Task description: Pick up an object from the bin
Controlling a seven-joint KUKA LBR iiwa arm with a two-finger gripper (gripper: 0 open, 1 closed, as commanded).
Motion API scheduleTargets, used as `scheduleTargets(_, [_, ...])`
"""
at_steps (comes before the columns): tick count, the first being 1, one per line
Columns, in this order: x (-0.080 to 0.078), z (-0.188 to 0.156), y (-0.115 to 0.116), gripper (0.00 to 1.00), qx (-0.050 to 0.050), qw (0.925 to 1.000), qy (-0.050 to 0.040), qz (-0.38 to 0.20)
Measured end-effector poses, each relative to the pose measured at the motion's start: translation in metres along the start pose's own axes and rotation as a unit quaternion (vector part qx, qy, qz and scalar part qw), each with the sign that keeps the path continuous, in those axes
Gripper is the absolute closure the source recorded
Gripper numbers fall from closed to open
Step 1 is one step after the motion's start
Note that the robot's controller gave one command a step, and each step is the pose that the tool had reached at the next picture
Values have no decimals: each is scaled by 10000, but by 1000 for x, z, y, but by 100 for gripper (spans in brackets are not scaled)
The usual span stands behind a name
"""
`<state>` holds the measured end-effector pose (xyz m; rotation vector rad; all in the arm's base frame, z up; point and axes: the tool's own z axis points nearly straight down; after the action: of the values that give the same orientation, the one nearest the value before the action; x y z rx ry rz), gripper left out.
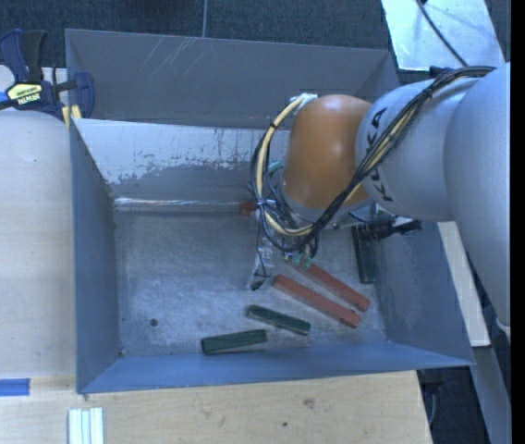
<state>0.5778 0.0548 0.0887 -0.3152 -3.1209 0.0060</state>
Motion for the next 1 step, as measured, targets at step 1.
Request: scheduleTargets(1, [25,20,-70,0,0,9998,-12,-221])
